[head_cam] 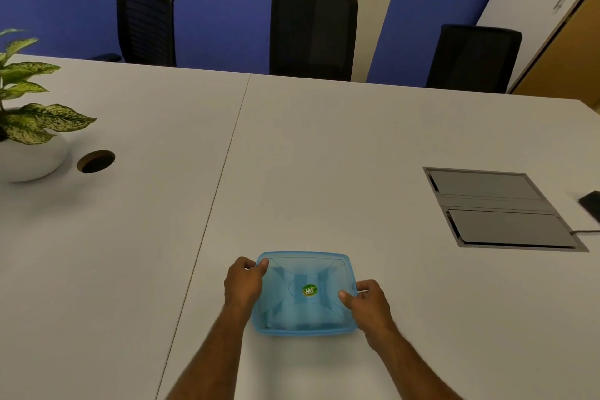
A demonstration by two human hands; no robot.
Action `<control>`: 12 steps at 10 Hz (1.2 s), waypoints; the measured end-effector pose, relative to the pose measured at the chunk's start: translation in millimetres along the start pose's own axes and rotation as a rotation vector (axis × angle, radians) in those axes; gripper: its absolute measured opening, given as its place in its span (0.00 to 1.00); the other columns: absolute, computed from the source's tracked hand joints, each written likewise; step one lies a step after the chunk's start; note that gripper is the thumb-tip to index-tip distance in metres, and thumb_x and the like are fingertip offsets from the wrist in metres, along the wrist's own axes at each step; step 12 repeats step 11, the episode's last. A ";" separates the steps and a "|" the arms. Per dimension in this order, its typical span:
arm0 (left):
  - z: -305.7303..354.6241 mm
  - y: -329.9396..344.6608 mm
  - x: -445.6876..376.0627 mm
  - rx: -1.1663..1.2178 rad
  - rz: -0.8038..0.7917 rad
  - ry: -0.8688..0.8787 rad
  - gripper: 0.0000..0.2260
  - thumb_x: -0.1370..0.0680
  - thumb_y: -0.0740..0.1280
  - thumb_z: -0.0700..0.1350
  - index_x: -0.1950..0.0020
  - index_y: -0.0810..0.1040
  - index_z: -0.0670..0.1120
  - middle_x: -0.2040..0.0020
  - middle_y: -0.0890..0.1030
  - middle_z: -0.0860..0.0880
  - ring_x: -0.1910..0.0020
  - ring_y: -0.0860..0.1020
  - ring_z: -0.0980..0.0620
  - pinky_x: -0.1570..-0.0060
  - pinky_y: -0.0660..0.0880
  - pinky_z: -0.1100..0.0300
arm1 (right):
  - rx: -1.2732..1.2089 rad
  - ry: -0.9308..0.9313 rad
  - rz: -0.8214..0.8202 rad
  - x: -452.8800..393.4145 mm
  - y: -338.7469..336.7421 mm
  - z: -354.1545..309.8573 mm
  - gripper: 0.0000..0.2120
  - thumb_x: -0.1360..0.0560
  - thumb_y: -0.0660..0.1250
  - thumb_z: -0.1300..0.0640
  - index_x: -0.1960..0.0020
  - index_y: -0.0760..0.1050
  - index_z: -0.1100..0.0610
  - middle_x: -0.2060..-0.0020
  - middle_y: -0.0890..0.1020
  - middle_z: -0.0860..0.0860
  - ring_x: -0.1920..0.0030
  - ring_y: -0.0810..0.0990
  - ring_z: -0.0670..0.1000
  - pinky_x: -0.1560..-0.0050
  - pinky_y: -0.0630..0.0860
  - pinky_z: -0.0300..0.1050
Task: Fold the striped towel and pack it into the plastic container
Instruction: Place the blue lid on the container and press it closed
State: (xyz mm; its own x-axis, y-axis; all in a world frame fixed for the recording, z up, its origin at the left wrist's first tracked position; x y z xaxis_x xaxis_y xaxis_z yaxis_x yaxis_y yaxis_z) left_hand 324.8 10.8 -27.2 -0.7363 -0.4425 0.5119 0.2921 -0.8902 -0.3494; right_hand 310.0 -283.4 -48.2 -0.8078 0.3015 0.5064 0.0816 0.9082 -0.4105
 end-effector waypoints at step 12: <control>-22.5 -14.3 41.1 -0.174 -0.350 0.153 0.44 0.40 0.84 0.49 0.28 0.69 0.49 0.49 0.78 0.47 0.53 0.80 0.49 0.70 0.75 0.63 | 0.265 -0.109 0.031 15.6 0.0 -15.8 0.21 0.27 0.71 0.49 0.41 0.71 0.58 0.46 0.80 0.58 0.49 0.80 0.57 0.48 0.79 0.52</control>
Point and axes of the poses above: each hand's wrist, its own x-axis away from the middle knuckle, its own y-axis out of the palm, z = x × y, the point moved 7 cm from there along -x, towards the middle knuckle
